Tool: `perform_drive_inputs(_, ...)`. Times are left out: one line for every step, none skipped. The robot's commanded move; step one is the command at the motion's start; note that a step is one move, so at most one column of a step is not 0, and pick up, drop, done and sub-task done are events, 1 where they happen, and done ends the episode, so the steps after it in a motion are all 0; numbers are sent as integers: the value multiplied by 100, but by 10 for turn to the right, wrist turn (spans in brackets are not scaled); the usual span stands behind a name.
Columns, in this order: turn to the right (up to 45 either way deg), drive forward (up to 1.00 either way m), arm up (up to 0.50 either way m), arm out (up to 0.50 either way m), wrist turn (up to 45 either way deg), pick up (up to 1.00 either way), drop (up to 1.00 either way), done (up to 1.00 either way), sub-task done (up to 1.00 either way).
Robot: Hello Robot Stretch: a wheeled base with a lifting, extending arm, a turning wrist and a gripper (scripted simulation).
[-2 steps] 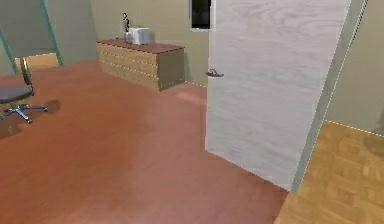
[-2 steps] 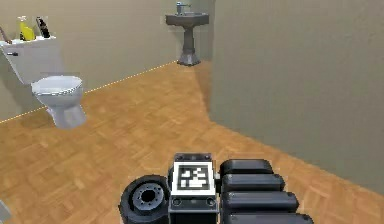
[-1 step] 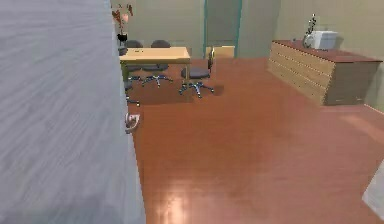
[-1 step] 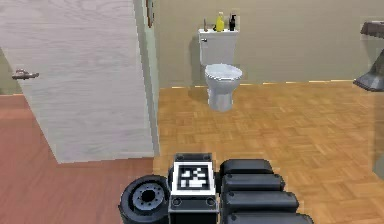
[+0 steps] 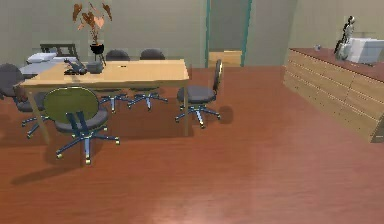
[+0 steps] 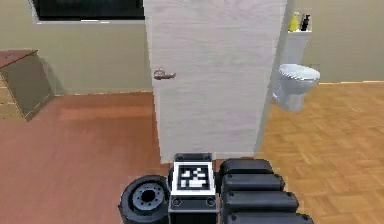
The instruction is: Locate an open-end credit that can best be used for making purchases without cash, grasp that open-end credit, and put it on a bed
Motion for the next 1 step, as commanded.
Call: perform_drive_inputs(-180, 0, 0, 0, 0, 0, 0, 0, 0)
